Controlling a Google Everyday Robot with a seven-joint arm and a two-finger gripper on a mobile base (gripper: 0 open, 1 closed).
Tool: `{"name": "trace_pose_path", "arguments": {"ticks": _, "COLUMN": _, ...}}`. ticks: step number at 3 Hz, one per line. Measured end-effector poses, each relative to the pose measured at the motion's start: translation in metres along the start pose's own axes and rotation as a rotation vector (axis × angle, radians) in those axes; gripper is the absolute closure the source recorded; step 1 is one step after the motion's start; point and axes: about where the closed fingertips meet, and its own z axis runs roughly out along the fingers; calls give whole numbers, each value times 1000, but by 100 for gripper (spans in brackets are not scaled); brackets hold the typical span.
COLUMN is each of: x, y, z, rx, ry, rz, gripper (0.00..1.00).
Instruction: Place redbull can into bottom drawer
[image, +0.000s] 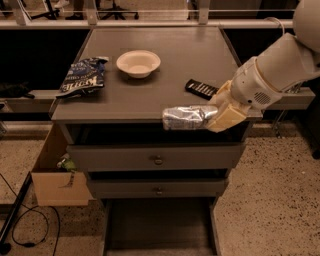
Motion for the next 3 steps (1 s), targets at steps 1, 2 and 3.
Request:
{"name": "trace_pose_path", "arguments": {"ticks": 1, "x": 0, "y": 32, "z": -3, "rx": 46, "ry": -98, "rz": 58, "gripper": 100}}
{"name": "trace_pose_path", "arguments": {"ticks": 2, "x": 22, "y": 87, "z": -1, "rx": 80, "ry": -135, "rz": 134, "gripper": 100}}
{"name": "trace_pose_path", "arguments": {"ticks": 3, "x": 43, "y": 112, "z": 10, "rx": 55, "ry": -123, "rz": 184, "gripper": 100}}
